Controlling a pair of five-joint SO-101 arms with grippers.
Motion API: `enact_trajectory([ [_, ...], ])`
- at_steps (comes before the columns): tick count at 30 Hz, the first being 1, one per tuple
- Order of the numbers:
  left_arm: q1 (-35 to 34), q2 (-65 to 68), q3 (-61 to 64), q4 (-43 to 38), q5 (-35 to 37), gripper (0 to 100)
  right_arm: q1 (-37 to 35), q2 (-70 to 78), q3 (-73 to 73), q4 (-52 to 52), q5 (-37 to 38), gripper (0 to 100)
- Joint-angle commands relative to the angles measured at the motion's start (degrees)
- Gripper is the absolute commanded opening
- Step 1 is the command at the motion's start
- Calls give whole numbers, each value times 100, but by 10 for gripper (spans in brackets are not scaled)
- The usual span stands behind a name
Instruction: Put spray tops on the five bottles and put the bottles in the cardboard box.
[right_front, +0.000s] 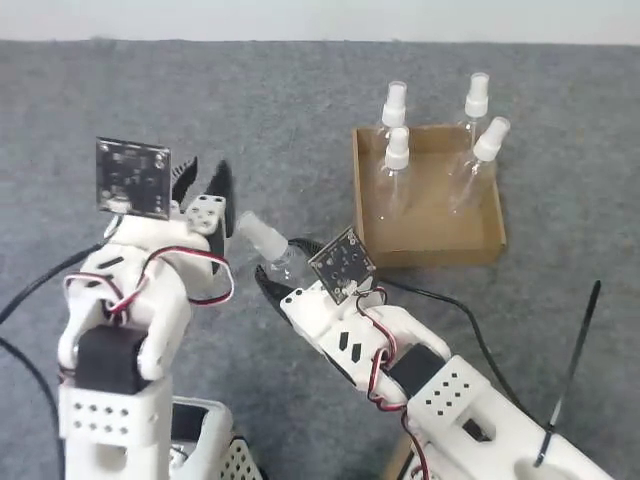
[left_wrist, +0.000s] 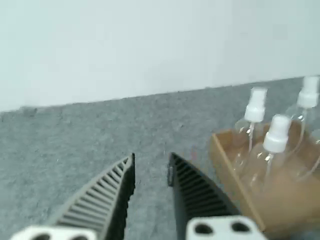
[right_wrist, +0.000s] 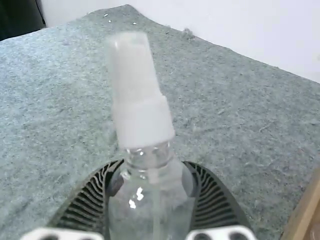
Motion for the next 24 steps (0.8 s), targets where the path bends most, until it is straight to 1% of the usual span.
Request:
enact_trajectory([
  [1,-70,105,189,-123,-141,38,92,-268,-70,-127,-62,6],
  [5,114,114,620,-281,-149,34,92,-268,-70,-127,-62,6],
  [9,571,132,910,-677,-149,34,92,-268,-62,-127,-62,6],
  [12,862,158,927,-721,-149,34,92,-268,-62,-127,-62,6],
  [14,932,158,945,-695,-158,34,92,-268,-62,-119,-62,6],
  [18,949,141,892,-510,-167,34,92,-268,-62,-119,-62,6],
  [21,853,97,743,-554,-422,37,92,-268,-62,-119,-62,6],
  [24,325,18,207,-281,-475,41,101,-268,-62,-110,-53,6],
])
